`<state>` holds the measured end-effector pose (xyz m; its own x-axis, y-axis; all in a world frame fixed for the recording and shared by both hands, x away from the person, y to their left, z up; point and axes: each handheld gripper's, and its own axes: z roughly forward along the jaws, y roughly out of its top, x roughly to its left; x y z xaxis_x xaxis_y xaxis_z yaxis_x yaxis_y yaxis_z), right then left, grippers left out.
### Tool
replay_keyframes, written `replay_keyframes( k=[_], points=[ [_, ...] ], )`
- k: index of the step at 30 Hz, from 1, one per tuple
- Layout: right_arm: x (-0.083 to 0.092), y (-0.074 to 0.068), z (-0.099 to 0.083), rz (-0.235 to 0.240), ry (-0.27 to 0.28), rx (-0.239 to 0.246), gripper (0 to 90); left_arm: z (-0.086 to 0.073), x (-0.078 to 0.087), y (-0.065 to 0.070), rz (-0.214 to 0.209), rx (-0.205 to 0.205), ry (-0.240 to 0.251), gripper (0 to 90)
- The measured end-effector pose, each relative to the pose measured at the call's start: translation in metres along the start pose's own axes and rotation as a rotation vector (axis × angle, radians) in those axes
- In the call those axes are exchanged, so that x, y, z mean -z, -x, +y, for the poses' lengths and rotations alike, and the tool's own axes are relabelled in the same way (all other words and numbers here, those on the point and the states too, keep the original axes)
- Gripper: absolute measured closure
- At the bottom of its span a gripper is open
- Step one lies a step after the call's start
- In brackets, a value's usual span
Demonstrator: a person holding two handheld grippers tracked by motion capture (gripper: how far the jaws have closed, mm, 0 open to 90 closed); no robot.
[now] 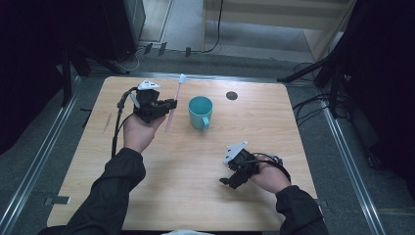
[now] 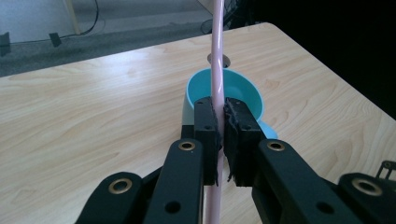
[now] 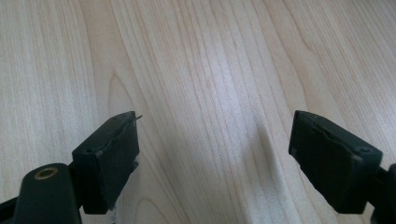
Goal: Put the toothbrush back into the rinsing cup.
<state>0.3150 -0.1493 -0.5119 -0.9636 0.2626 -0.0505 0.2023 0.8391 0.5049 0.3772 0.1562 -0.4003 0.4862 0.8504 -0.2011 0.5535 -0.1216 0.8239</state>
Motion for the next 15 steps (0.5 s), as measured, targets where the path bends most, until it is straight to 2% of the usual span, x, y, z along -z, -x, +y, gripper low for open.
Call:
replay_keyframes(
  k=[5,12,15],
  points=[
    [0.001,0.0,0.0,0.001,0.001,0.0,16.1,0.009,-0.011,0.001,-0.018,0.017,0.006,83.9],
    [0.001,0.0,0.0,0.001,0.006,0.004,16.1,0.026,-0.027,0.01,-0.011,-0.031,-0.008,84.0],
    [0.001,0.001,0.0,0.002,0.009,0.007,16.1,0.033,-0.033,0.013,-0.027,-0.027,-0.012,84.0]
  ],
)
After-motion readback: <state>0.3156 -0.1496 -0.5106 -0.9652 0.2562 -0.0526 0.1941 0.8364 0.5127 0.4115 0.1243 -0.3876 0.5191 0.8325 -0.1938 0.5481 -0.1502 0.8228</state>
